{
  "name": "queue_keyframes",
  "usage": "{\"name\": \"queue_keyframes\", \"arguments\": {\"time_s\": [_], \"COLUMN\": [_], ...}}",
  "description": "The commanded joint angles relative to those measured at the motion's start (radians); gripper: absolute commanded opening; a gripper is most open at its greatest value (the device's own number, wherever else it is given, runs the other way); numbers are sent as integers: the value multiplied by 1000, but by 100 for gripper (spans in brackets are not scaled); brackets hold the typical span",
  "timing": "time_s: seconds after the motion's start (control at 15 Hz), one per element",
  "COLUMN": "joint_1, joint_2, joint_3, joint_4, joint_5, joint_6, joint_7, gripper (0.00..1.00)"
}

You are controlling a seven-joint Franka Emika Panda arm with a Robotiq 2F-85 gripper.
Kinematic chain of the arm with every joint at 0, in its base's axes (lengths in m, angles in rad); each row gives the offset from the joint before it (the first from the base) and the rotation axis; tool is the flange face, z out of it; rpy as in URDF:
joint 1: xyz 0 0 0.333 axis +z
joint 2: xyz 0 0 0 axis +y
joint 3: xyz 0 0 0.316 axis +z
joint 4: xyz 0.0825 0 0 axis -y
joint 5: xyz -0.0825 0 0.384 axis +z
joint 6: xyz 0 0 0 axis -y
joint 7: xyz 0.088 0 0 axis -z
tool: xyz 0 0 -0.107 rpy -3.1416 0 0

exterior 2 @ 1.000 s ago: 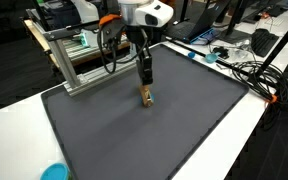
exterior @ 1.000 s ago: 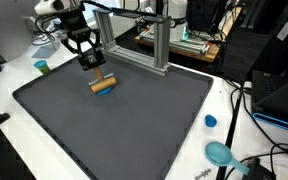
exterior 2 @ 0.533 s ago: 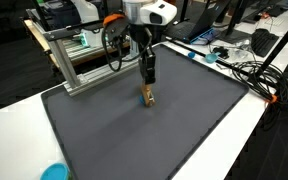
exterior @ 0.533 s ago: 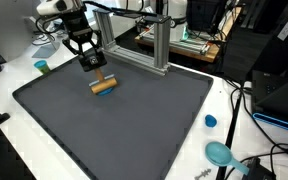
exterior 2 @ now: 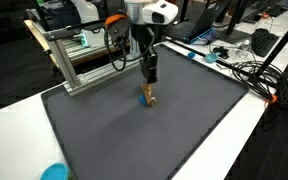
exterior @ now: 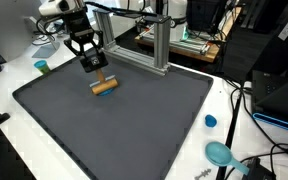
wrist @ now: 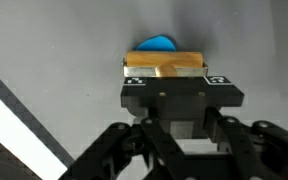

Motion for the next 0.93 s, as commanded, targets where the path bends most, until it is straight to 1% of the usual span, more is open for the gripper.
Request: {"name": "queue_keyframes", "arguments": {"time_s": [0.0, 0.87], "joint_1": [-7, -19], "joint_2": [68, 89], "joint_3": [33, 55], "joint_4": [-21, 16], "joint_5": [50, 116], "joint_6": [25, -20], "joint_7": [-42, -99], "gripper": [21, 21]}}
